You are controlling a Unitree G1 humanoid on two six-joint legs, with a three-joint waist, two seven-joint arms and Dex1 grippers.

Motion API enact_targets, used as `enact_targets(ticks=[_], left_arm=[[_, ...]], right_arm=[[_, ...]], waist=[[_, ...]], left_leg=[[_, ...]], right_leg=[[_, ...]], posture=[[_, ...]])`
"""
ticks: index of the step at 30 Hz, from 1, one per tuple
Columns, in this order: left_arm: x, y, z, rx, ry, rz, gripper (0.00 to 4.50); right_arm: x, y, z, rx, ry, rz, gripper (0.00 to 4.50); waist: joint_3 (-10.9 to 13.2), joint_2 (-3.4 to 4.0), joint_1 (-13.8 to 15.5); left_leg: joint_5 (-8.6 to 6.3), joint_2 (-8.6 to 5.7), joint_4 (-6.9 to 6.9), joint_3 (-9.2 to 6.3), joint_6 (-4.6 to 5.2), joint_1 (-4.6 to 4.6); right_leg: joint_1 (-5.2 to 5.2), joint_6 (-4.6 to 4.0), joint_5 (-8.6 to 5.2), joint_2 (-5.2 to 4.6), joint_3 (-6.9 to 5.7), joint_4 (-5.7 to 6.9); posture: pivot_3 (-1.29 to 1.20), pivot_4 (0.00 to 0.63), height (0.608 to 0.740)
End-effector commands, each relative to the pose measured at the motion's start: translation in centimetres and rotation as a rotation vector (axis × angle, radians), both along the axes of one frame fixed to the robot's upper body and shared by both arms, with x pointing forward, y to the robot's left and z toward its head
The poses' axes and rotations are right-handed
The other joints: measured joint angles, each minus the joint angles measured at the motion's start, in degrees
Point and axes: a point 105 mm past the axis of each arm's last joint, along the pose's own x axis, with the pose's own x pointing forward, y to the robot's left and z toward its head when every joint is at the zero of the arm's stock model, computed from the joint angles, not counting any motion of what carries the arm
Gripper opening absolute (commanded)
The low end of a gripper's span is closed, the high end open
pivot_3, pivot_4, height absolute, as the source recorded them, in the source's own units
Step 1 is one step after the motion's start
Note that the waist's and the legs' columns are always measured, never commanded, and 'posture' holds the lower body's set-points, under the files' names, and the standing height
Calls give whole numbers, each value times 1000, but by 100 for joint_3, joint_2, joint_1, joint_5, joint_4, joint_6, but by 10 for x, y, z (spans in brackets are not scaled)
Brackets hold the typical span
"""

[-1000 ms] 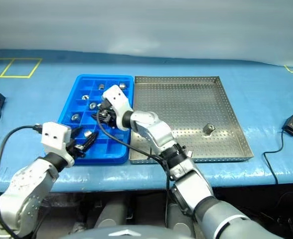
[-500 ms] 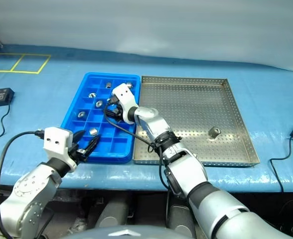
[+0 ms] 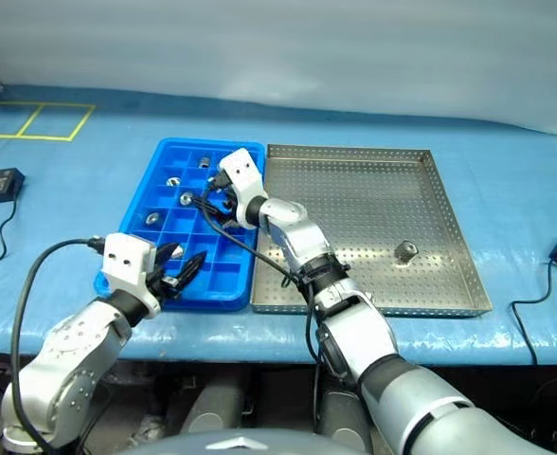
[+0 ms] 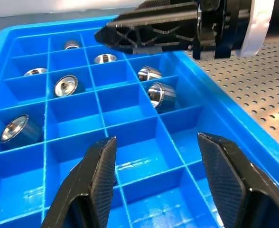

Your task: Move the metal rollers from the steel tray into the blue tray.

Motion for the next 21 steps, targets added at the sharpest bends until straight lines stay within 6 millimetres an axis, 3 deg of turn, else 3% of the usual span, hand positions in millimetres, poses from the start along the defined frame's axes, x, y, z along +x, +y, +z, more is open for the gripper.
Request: enact_targets(ticks=[1, 5, 8, 13, 16, 21], left_arm=[[3, -10, 9, -25, -47, -48, 2947], [8, -22, 11, -55, -53, -93, 2947], [14, -33, 13, -81, -59, -138, 2947], [39, -60, 18, -106, -69, -227, 2947], [62, -78, 22, -91, -69, -274, 2947], [92, -116, 24, -84, -45, -384, 2947]], right_arm=[[0, -13, 22, -34, -104, -57, 4036], [-6, -53, 33, -78, -149, -176, 4036], [-16, -93, 43, -87, -167, -299, 4036], [-35, -162, 44, -199, -179, -579, 4036], [-47, -183, 44, -292, -207, -675, 4036], [-62, -196, 41, -321, -199, -750, 4036]], waist=[[0, 0, -10], [0, -1, 8], [-1, -1, -1], [-2, 2, -113], [-2, 3, -283], [-4, 3, -640]], left_leg=[[0, 0, 0, 0, 0, 0], [0, -3, 1, -1, 0, -3], [0, -6, 4, 0, 1, -4], [2, -6, 12, 5, 1, -3], [3, -6, 21, 9, 2, -3], [4, -10, 23, 11, 8, -3]], right_leg=[[0, 0, 0, 0, -1, 1], [0, 0, 0, -6, -1, 0], [1, 0, 0, -9, -2, -1], [2, 2, -1, -7, -4, 6], [6, 3, -1, -6, -3, 8], [9, 9, 3, -5, 4, 8]], posture=[[196, 150, 740], [165, 150, 740], [137, 150, 740], [18, 150, 740], [-63, 150, 740], [-189, 150, 740]])
